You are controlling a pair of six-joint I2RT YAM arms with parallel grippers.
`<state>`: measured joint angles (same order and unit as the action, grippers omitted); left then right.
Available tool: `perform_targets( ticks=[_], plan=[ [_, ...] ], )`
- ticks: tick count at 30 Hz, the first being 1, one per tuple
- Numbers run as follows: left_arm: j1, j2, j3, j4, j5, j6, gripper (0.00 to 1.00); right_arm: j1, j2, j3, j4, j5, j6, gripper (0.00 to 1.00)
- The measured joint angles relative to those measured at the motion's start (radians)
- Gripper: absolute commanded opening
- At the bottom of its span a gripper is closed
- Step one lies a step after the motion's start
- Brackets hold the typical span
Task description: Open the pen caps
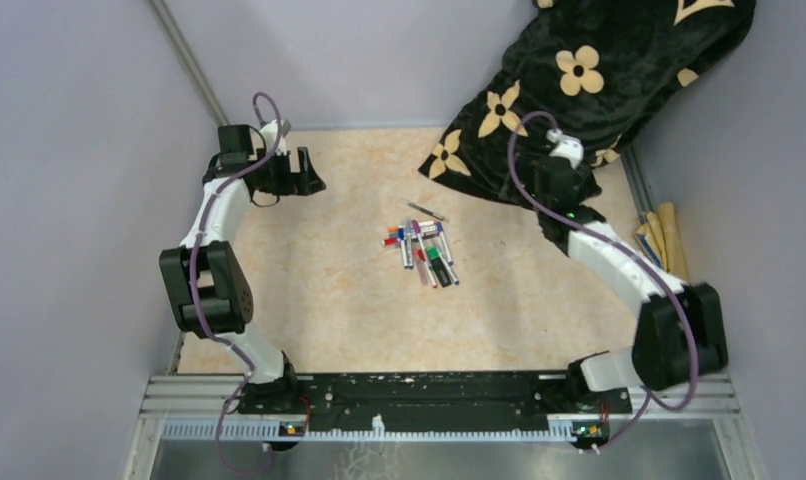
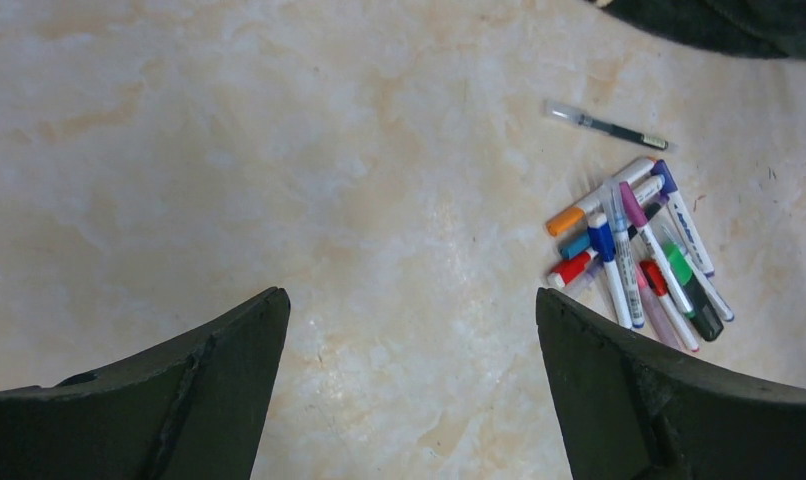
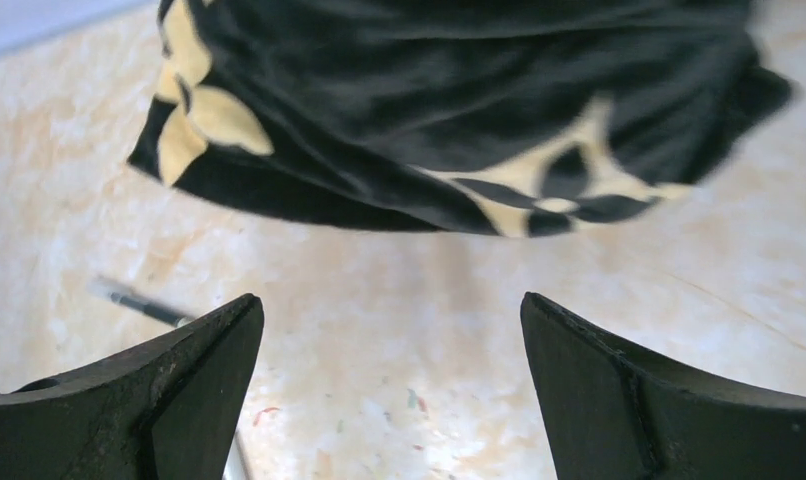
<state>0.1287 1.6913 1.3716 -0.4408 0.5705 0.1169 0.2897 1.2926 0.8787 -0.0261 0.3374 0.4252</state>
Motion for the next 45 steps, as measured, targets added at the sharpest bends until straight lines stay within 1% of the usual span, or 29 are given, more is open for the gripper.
perform_targets(
  ticks=[2,4,10,11,12,13,16,20,24,27,36,38,41,45],
  plan=[
    [0.003,0.015,0.008,-0.042,0.009,-0.001,0.99,0.044,0.140,0.124,-0.050,-0.015,-0.022,0.98],
    [0.003,0.023,0.016,-0.071,0.010,-0.001,0.99,0.085,0.235,0.204,-0.071,-0.037,-0.048,0.97],
    [0.002,0.024,0.021,-0.106,-0.008,0.003,0.99,0.156,0.481,0.438,-0.111,-0.178,-0.117,0.76],
    [0.002,0.024,0.021,-0.109,-0.012,0.005,0.99,0.164,0.525,0.481,-0.114,-0.204,-0.129,0.72],
    [0.002,0.023,0.021,-0.112,-0.016,0.008,0.99,0.169,0.564,0.520,-0.117,-0.225,-0.140,0.66],
    [0.002,0.023,0.021,-0.114,-0.019,0.011,0.99,0.174,0.602,0.557,-0.119,-0.242,-0.153,0.62],
    [0.002,0.023,0.019,-0.124,-0.021,0.019,0.99,0.192,0.723,0.673,-0.144,-0.309,-0.200,0.56],
    [0.002,0.023,0.019,-0.139,-0.013,0.034,0.99,0.221,0.842,0.770,-0.184,-0.380,-0.256,0.53],
    [0.002,0.020,0.019,-0.156,0.006,0.045,0.99,0.245,0.913,0.825,-0.231,-0.429,-0.303,0.52],
    [0.002,0.009,0.019,-0.171,0.018,0.054,0.99,0.252,0.935,0.833,-0.254,-0.453,-0.329,0.49],
    [0.000,-0.034,0.019,-0.196,0.047,0.064,0.99,0.257,0.960,0.838,-0.267,-0.457,-0.371,0.32],
    [-0.001,-0.043,0.019,-0.198,0.053,0.066,0.99,0.257,0.961,0.838,-0.267,-0.449,-0.375,0.30],
    [-0.005,-0.052,0.019,-0.202,0.060,0.071,0.99,0.259,0.962,0.837,-0.266,-0.432,-0.384,0.23],
    [-0.010,-0.058,0.020,-0.215,0.070,0.082,0.99,0.264,0.959,0.814,-0.230,-0.399,-0.400,0.09]
  ],
)
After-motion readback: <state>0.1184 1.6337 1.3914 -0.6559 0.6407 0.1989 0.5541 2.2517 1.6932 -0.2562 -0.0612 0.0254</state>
